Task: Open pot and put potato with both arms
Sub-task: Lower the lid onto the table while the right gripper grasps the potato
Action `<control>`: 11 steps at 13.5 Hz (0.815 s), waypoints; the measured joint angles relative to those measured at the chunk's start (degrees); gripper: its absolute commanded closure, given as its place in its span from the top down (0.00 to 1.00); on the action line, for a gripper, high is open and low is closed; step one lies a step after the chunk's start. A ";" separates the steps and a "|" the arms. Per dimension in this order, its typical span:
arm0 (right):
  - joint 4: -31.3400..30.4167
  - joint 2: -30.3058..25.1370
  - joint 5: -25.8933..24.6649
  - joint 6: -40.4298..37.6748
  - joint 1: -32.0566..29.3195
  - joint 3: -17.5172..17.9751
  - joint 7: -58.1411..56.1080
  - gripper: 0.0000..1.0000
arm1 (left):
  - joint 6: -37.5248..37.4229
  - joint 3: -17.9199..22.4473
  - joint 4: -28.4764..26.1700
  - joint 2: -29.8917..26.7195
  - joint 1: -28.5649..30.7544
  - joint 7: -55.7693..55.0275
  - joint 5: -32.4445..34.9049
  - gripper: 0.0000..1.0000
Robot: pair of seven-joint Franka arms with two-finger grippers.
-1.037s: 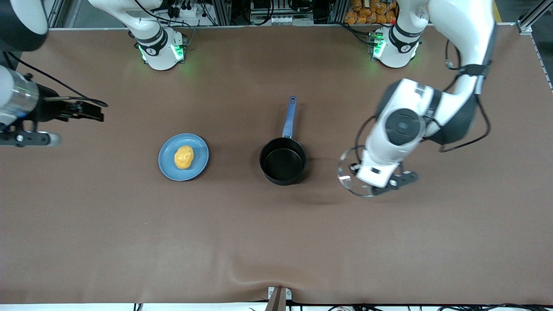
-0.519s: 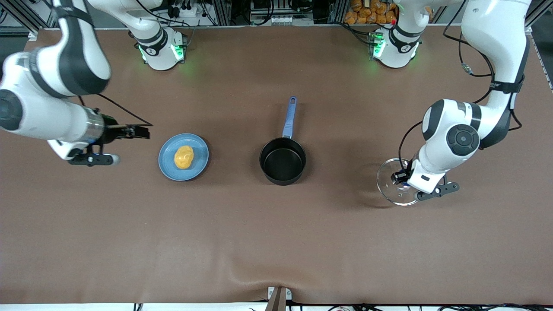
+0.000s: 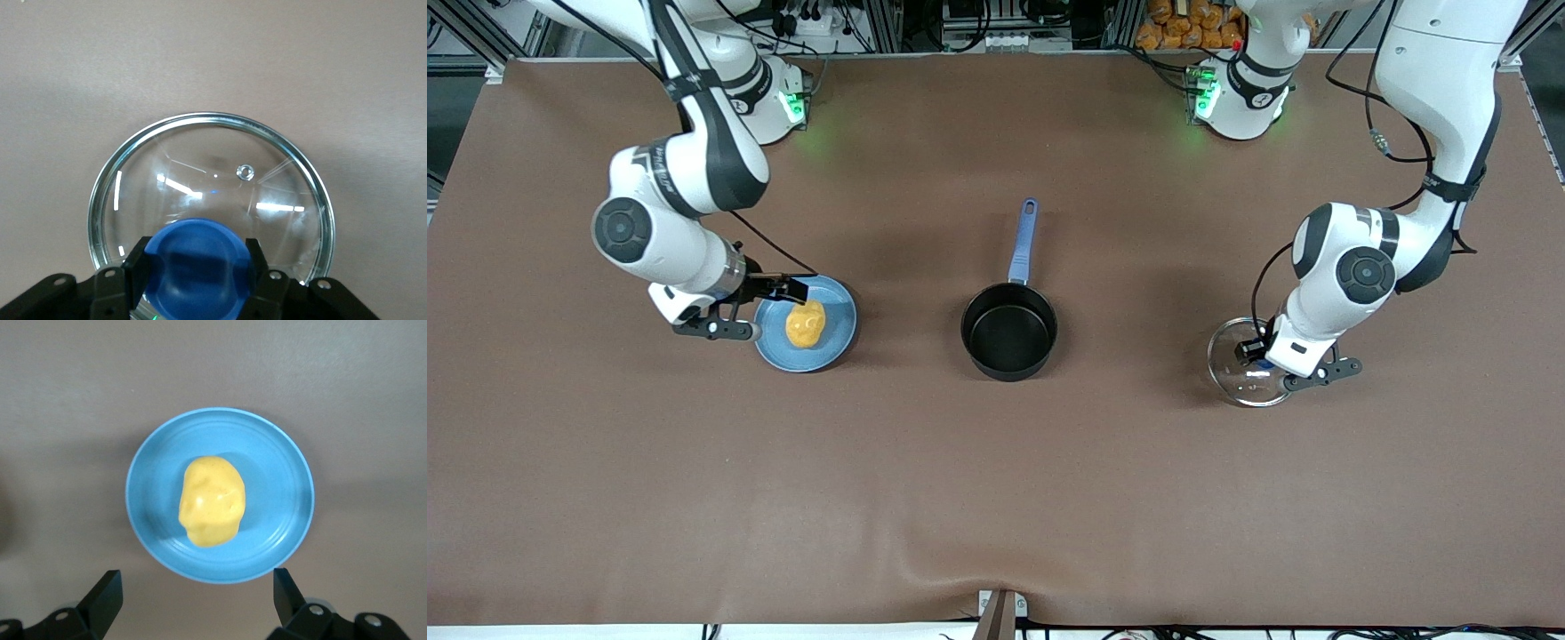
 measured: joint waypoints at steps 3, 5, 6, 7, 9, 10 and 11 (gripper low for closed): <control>-1.53 3.48 0.00 6.75 1.25 -0.01 0.00 1.00 | 0.25 0.02 0.07 0.74 2.05 0.00 2.40 0.34; -1.56 6.55 -0.03 10.46 2.32 -0.01 0.00 1.00 | 0.49 0.01 0.34 1.25 2.48 0.04 2.66 1.00; -1.55 7.79 -0.15 11.57 2.47 -0.01 -0.03 1.00 | 0.60 -0.04 0.69 1.36 2.46 0.04 2.66 1.00; -1.54 8.64 -0.43 12.24 2.48 -0.04 -0.10 1.00 | 0.68 -0.13 1.40 1.38 2.44 0.04 2.66 1.00; -1.53 9.55 -1.31 13.17 2.47 -0.21 -0.13 1.00 | 0.13 -0.35 3.77 1.28 2.40 0.04 2.67 1.00; -1.55 9.91 -1.50 13.64 2.47 -0.31 -0.13 1.00 | -0.91 -0.46 5.26 1.00 2.37 0.04 2.68 1.00; -1.55 10.32 -1.57 14.06 2.47 -0.37 -0.13 1.00 | -2.56 -0.61 6.81 0.44 2.30 0.04 2.69 1.00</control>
